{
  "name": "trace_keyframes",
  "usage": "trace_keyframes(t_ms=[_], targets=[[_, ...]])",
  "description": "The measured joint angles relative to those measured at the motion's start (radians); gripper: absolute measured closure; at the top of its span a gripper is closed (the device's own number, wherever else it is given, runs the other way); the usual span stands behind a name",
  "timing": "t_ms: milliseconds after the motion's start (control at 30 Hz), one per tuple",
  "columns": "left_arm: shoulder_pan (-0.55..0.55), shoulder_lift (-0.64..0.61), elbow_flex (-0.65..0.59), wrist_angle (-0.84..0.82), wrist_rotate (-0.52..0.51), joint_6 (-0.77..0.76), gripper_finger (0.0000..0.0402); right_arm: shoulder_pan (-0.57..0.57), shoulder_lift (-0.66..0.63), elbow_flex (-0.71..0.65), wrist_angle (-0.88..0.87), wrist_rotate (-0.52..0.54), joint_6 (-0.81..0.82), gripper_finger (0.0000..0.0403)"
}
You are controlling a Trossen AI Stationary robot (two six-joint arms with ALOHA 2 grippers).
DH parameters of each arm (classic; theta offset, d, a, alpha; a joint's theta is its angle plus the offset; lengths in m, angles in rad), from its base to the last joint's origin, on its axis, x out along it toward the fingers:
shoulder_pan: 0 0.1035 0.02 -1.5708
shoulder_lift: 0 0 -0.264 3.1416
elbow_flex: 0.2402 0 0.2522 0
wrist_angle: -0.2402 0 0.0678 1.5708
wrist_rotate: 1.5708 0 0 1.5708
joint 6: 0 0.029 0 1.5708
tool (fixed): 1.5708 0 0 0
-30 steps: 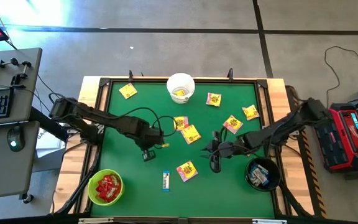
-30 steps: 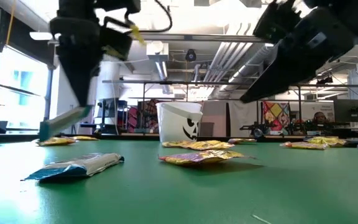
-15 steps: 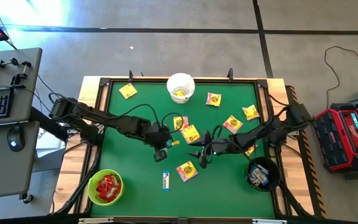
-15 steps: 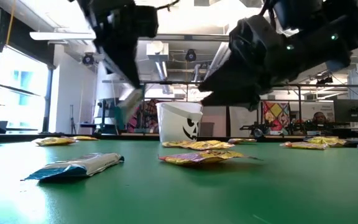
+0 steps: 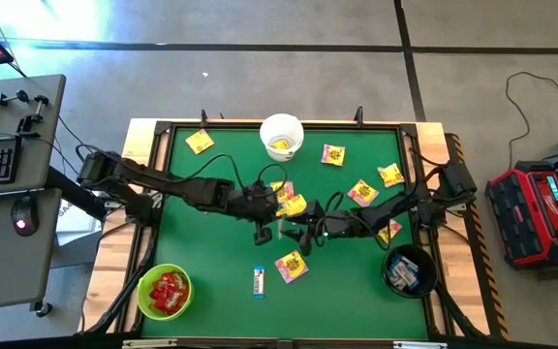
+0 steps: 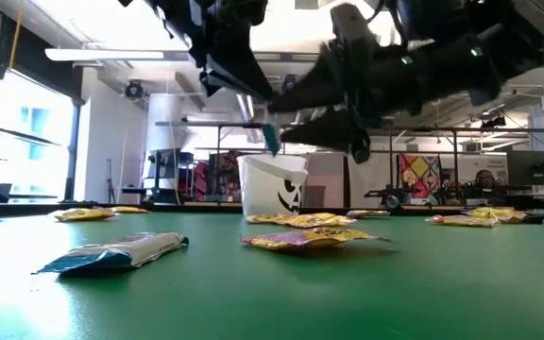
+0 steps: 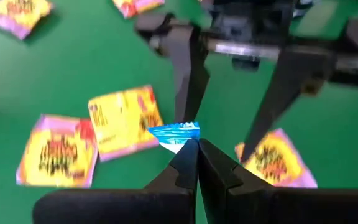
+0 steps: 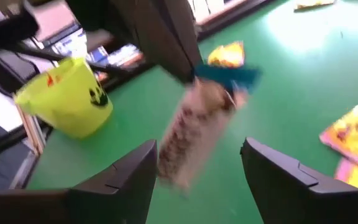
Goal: Sort candy by brand, put in halloween buckets
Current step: Put the white candy into the black bucket
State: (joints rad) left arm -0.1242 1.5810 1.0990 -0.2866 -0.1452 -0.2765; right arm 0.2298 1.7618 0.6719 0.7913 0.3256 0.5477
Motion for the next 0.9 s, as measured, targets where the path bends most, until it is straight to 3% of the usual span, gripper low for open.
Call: trace_keyframes(t_ms=[233,467,600,900], targets=[[0.000,0.000,0.001,0.051,-0.019,0.020,0.0401,-0.001,0.000,0.056,-0.029,0.060,0.020,0.0137],[0.000,0.000,0.001,0.075,-0.019,0.030,0.0401,-0.001,0.000,0.069,-0.056,0.075,0.024,0.0140],[-0.001,0.000,0.001,0.075,-0.019,0.035,0.0401,-0.001,0.000,0.069,-0.056,0.074,0.024,0.0176],[-0.002,0.000,0.001,0.075,-0.013,0.035,0.0401,-0.002,0.000,0.069,-0.055,0.060,-0.010,0.0309]])
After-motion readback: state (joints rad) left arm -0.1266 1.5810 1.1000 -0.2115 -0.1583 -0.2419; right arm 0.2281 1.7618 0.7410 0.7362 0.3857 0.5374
